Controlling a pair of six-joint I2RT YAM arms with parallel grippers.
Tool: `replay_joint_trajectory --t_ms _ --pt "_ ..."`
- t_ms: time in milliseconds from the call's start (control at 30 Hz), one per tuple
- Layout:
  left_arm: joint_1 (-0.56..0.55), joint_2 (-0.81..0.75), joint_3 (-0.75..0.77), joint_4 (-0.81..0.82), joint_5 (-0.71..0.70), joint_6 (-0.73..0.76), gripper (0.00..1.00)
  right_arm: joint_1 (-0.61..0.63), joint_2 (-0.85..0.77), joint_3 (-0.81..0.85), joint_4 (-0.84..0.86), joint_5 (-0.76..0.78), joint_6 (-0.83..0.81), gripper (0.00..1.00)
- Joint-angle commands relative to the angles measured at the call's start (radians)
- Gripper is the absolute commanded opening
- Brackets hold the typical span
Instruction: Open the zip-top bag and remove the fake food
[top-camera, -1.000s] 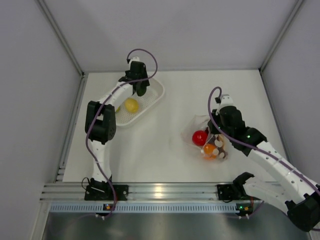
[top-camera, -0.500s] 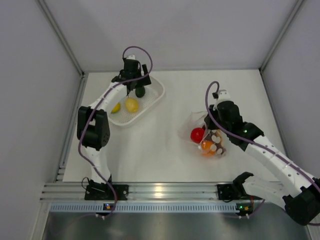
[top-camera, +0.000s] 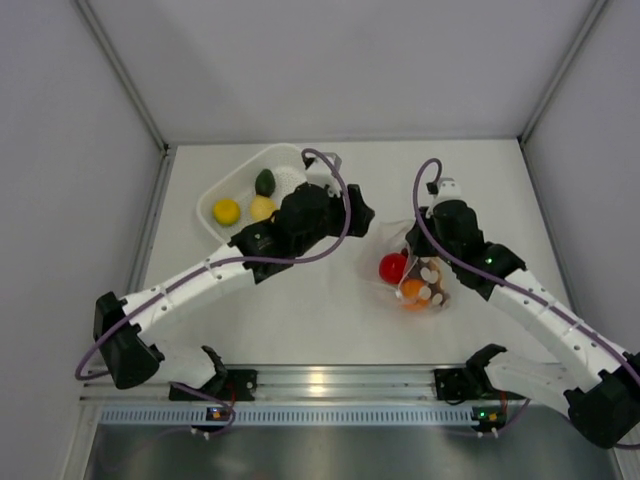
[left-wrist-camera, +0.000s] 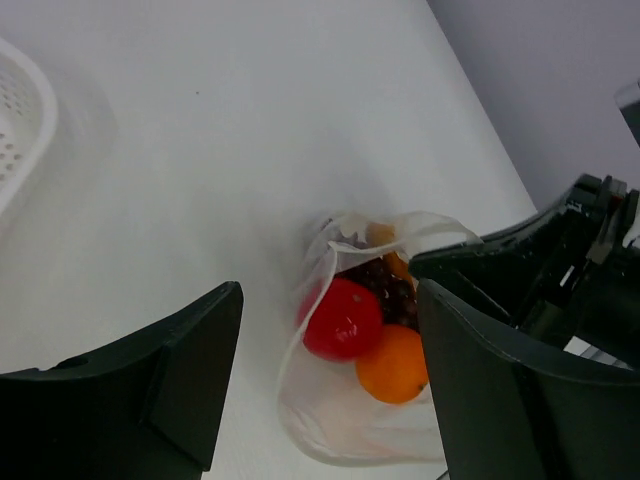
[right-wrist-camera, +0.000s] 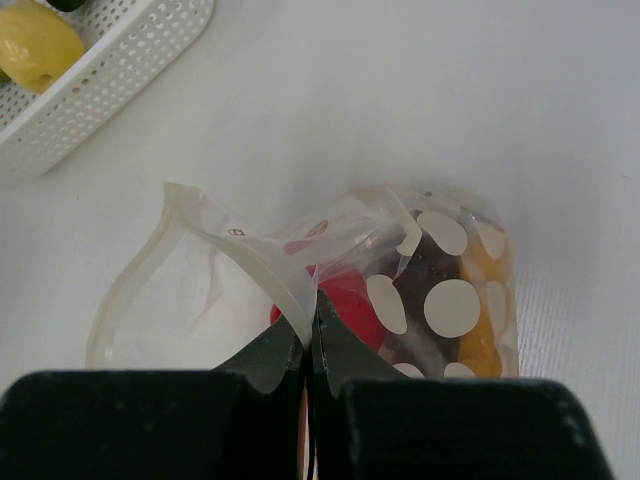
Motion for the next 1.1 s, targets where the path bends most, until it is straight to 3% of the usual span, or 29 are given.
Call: replay_joint_trajectory --t_ms 0,33,267,367,567,1067 --pt "-0.087 -0.011 -0.04 0.074 -0.12 -0.043 0.75 0.008 -0.017 0.011 0.082 0.0 0.032 0.0" --pt "-0.106 -0.008 -0.049 0.096 -0.106 -0.04 0.67 0.008 -0.02 0.009 0.083 0.003 0.032 0.0" --pt "-0.216 0.111 -0.039 0.173 -0.097 -0.016 0.5 0.009 -0.054 -0.007 0.076 0.005 0.036 0.0" --pt "-0.221 0.169 -0.043 0.206 -0.085 -0.013 0.48 0.008 -0.072 -0.023 0.076 0.011 0.041 0.0" --pt "-0.221 0.292 -0.028 0.262 -0.083 0.038 0.5 0.008 -0.1 -0.044 0.062 0.014 0.043 0.0" --pt "-0.221 0.49 0.043 0.291 -0.145 0.076 0.75 0.0 -0.181 -0.136 0.034 -0.041 0.027 0.0"
